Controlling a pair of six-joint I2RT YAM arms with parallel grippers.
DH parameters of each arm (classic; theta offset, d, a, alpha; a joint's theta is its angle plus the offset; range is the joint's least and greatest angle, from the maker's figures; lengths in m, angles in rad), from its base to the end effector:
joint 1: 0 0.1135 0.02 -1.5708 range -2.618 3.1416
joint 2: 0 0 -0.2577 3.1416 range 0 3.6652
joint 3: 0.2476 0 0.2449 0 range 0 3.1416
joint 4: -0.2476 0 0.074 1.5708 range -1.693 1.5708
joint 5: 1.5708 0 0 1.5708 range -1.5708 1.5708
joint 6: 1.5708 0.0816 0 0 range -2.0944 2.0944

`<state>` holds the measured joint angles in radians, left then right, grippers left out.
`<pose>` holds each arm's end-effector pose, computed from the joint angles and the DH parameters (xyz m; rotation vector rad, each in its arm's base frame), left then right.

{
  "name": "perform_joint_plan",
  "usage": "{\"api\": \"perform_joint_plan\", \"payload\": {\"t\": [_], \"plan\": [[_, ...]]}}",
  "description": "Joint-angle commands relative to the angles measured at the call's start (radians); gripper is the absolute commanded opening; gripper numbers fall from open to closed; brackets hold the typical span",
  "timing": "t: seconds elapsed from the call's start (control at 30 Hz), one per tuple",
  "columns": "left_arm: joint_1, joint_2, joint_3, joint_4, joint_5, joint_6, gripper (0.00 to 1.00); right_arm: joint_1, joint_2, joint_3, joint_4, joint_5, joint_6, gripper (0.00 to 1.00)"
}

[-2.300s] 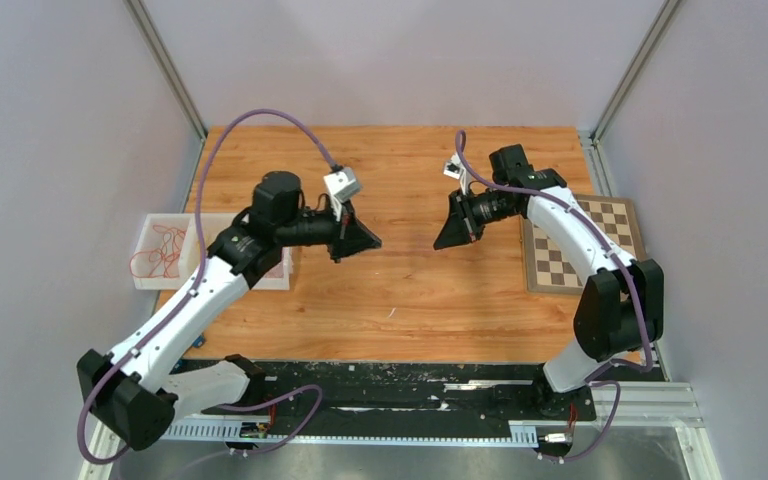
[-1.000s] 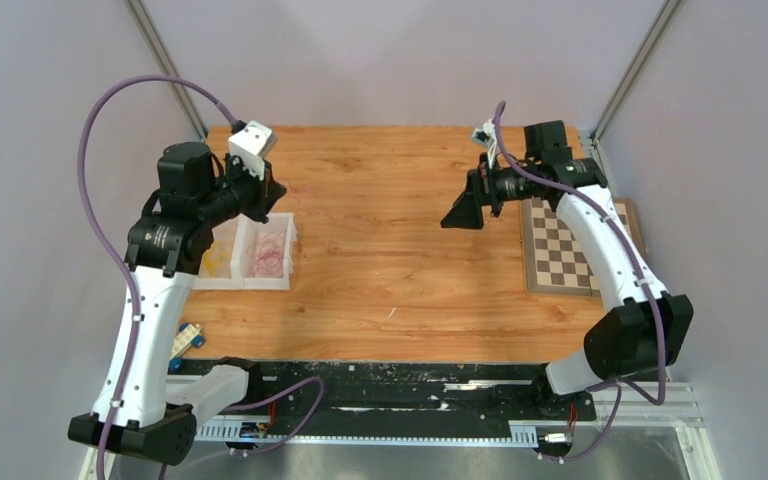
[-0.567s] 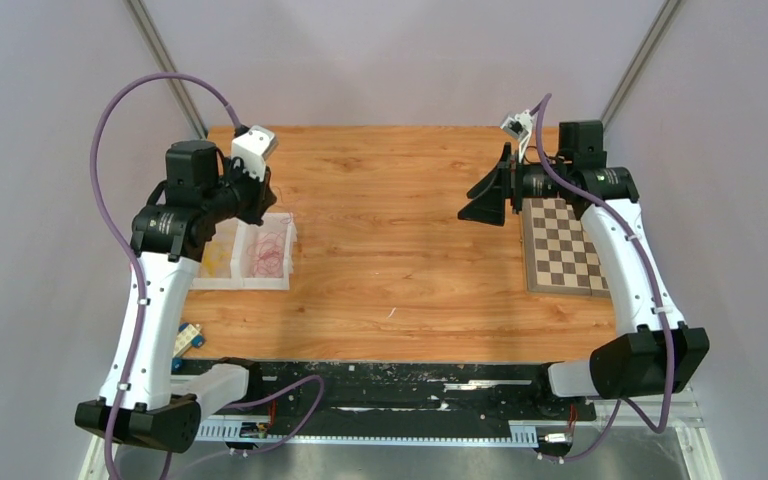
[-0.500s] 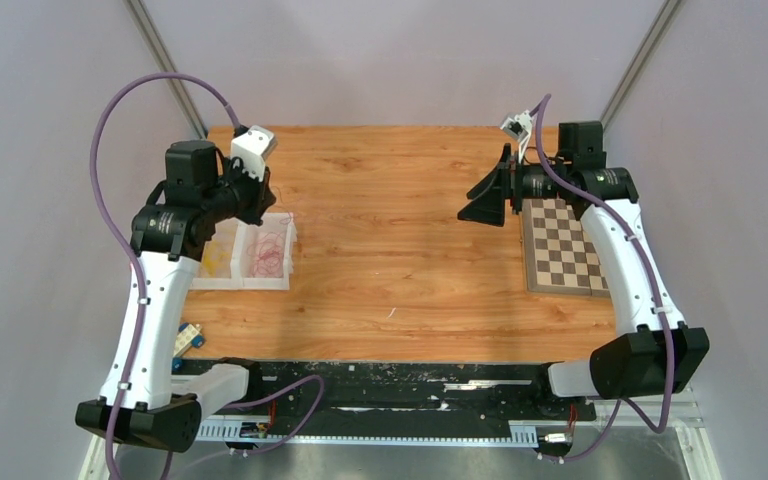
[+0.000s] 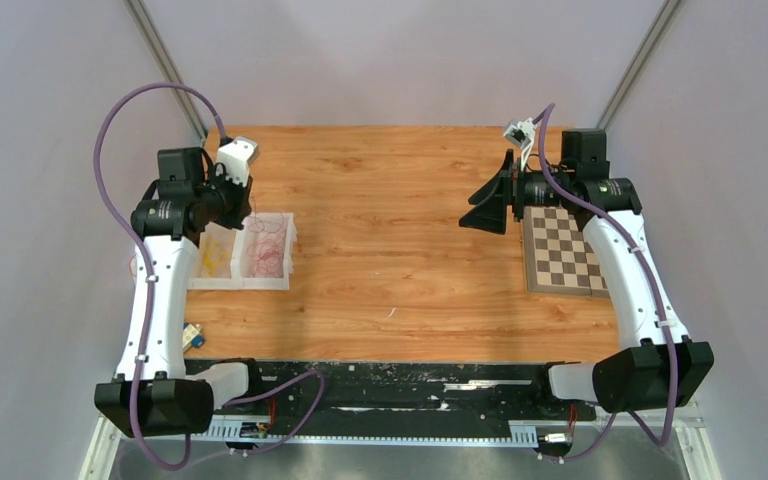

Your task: Untangle the cables

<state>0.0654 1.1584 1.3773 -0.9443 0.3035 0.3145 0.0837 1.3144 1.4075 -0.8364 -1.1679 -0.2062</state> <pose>0.2501 -0.0081 0.3590 0.4341 2.2185 -0.1471 0.2563 0.0968 0.3729 -0.8475 1.8610 1.2426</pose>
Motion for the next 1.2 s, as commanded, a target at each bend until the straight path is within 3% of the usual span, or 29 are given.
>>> {"api": "perform_joint_plan", "payload": {"t": [0.0,0.53,1.17], "plan": [[0.031,0.021,-0.059,0.056,0.007,0.074,0.00,0.002,-0.022,-0.003,0.039,-0.015,0.008,1.00],[0.038,0.116,-0.257,0.208,-0.057,0.153,0.00,0.001,-0.003,-0.017,0.041,-0.016,0.012,1.00],[0.004,0.466,-0.314,0.458,-0.080,0.053,0.00,0.002,0.020,-0.018,0.045,0.004,0.011,1.00]]}}
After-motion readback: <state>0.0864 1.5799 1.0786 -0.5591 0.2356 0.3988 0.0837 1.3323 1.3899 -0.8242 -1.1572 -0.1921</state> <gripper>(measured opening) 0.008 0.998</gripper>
